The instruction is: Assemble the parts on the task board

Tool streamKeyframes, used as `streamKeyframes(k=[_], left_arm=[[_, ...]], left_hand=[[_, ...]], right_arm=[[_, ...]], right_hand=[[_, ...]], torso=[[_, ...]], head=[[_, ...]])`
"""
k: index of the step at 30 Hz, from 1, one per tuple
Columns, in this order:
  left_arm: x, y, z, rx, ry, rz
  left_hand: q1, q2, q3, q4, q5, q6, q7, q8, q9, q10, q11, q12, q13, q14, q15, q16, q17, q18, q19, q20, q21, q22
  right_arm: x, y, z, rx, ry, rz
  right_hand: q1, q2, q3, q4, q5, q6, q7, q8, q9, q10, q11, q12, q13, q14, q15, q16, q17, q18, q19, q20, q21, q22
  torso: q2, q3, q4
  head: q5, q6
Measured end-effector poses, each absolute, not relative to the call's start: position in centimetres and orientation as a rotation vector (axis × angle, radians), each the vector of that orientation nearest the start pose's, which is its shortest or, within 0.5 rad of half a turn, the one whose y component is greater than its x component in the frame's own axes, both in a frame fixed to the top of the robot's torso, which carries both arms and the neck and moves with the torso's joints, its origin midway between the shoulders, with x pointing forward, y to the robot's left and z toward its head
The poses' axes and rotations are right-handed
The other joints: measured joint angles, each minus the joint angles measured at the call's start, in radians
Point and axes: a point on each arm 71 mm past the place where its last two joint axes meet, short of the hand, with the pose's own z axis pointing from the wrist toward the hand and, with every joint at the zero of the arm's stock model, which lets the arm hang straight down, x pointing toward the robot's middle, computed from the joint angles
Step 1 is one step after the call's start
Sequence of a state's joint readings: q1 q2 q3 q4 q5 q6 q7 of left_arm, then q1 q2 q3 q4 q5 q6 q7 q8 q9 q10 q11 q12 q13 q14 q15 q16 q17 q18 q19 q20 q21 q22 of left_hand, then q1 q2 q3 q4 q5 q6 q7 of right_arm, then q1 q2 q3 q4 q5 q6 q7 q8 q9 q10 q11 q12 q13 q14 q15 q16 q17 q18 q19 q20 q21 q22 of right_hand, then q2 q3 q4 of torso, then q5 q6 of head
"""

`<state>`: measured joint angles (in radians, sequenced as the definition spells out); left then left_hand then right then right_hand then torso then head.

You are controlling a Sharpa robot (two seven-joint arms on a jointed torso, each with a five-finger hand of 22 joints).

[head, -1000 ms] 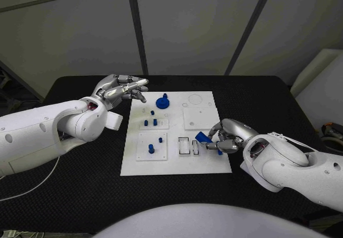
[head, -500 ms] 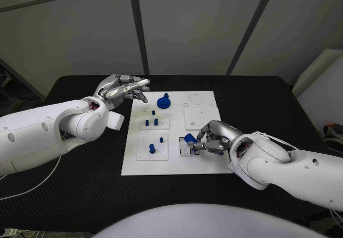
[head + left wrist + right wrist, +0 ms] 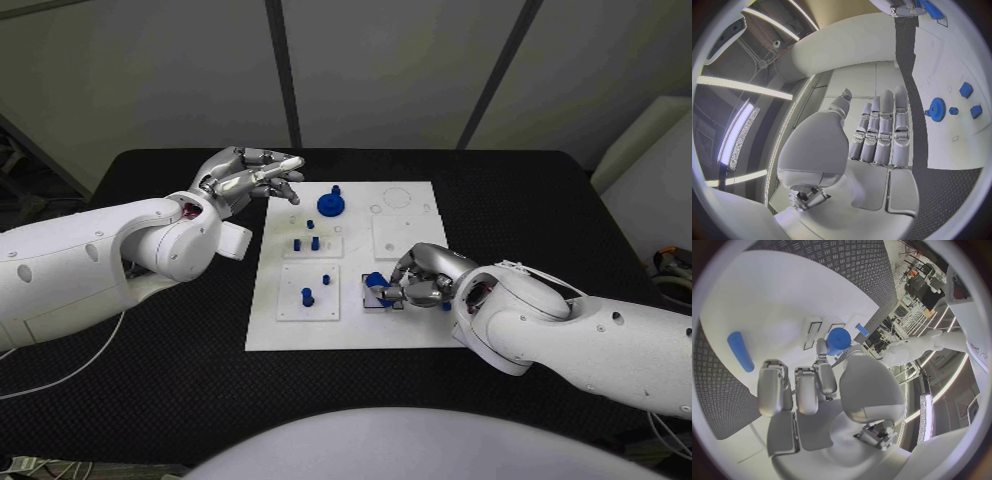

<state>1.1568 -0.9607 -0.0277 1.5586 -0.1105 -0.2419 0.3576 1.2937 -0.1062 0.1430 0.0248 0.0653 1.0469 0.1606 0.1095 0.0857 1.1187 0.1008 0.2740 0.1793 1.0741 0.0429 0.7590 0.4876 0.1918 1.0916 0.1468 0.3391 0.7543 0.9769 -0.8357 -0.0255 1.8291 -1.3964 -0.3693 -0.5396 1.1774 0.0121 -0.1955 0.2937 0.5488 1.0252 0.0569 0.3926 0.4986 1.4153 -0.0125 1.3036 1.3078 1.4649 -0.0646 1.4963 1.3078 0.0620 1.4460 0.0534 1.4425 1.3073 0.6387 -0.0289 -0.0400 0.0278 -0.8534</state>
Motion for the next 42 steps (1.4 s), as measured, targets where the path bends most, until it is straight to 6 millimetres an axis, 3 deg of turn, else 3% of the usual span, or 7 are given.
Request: streamKeyframes(k=[4,12,18,23,31,37,42], left_arm=[[47.31,25.22,-19.1,-1.058,1.494,-1.486],[47.31,25.23,-19.1,-1.058,1.495,-1.486],[47.31,25.23,-19.11,-1.058,1.495,-1.485],[47.31,25.23,-19.11,-1.058,1.495,-1.485],[47.31,25.25,-19.11,-1.059,1.495,-1.485],[47.29,25.31,-19.1,-1.059,1.495,-1.484],[47.29,25.33,-19.1,-1.059,1.495,-1.483]], left_hand=[[0.0,0.0,0.0,0.0,0.0,0.0,0.0,0.0,0.0,0.0,0.0,0.0,0.0,0.0,0.0,0.0,0.0,0.0,0.0,0.0,0.0,0.0],[0.012,0.012,0.0,0.0,0.0,0.0,0.0,0.0,0.0,-0.004,0.004,0.0,0.001,0.0,0.0,0.0,0.0,0.0,0.004,0.004,-0.004,-0.003],[0.012,0.012,0.0,0.0,0.0,0.0,0.0,0.0,0.0,-0.004,0.004,0.0,0.001,0.0,0.0,0.0,0.0,0.0,0.004,0.004,-0.004,-0.003],[0.012,0.012,-0.003,-0.003,0.0,0.0,0.0,0.0,0.0,-0.004,0.004,0.0,0.001,0.0,0.0,0.0,0.0,0.0,0.004,0.004,-0.004,-0.004],[0.012,0.012,-0.004,-0.004,0.0,-0.004,0.004,0.0,0.001,-0.004,0.004,0.0,0.001,0.0,0.0,0.0,0.0,0.0,0.004,0.004,-0.004,-0.004],[0.012,0.012,-0.004,-0.004,0.0,-0.004,0.004,0.0,0.001,-0.004,0.004,0.0,0.001,0.0,0.0,0.0,0.0,0.0,0.004,0.004,-0.004,-0.004],[0.017,0.017,-0.004,-0.004,0.0,-0.004,0.004,0.0,0.0,-0.004,0.004,0.0,0.001,0.0,0.0,-0.004,0.0,0.0,0.007,0.0,-0.004,-0.004]], right_arm=[[38.25,-13.52,-25.22,0.156,1.98,0.637],[38.33,-13.27,-25.26,0.153,1.981,0.638],[38.43,-13.31,-25.32,0.153,1.981,0.633],[38.48,-13.25,-25.33,0.15,1.979,0.632],[38.32,-13.2,-25.17,0.14,1.972,0.64],[37.86,-13.45,-24.78,0.122,1.96,0.664],[37.79,-13.82,-24.68,0.109,1.95,0.67]], right_hand=[[-0.009,0.005,-0.006,-0.001,-0.006,0.004,-0.003,0.005,0.002,0.0,0.0,0.0,0.0,0.0,0.0,0.0,0.0,0.0,0.0,0.0,0.0,0.0],[-0.067,0.017,-0.039,0.0,-0.084,0.007,-0.007,0.015,0.026,0.0,0.0,-0.014,0.0,0.004,-0.004,0.0,0.0,0.0,0.0,-0.007,0.0,0.0],[-0.147,0.025,-0.076,-0.002,-0.254,0.003,-0.003,0.017,0.043,0.0,0.0,-0.039,0.0,0.004,-0.004,-0.005,0.0,0.0,-0.004,-0.011,-0.006,0.0],[-0.156,0.02,-0.076,-0.001,-0.308,0.0,0.001,0.017,0.051,-0.008,0.0,-0.053,-0.002,0.004,-0.004,-0.005,0.0,0.0,-0.006,-0.008,-0.01,0.0],[-0.152,0.023,-0.075,-0.002,-0.281,0.0,0.0,0.017,0.058,-0.008,0.0,-0.053,-0.003,0.004,-0.004,-0.005,0.0,0.0,-0.007,-0.007,-0.012,0.0],[-0.035,0.021,-0.057,-0.023,-0.213,0.0,0.0,0.017,0.074,-0.008,0.0,-0.053,0.0,0.004,-0.004,-0.005,0.0,0.0,-0.007,-0.007,-0.011,0.0],[0.068,0.008,-0.043,-0.073,-0.216,-0.004,-0.003,0.017,0.082,-0.008,0.0,-0.053,0.002,0.0,-0.007,-0.005,0.0,0.0,-0.007,-0.007,-0.011,0.0]], torso=[[0.0,0.0002,0.0],[-0.001,0.0002,-0.0009],[-0.001,0.0001,-0.001],[-0.002,0.0,-0.001],[-0.002,-0.0002,-0.001],[-0.002,-0.0001,-0.0016],[-0.002,-0.0003,-0.0022]], head=[[0.002,-0.001],[0.005,-0.002],[0.005,-0.001],[0.005,-0.001],[0.004,0.0],[0.003,0.002],[0.002,0.002]])
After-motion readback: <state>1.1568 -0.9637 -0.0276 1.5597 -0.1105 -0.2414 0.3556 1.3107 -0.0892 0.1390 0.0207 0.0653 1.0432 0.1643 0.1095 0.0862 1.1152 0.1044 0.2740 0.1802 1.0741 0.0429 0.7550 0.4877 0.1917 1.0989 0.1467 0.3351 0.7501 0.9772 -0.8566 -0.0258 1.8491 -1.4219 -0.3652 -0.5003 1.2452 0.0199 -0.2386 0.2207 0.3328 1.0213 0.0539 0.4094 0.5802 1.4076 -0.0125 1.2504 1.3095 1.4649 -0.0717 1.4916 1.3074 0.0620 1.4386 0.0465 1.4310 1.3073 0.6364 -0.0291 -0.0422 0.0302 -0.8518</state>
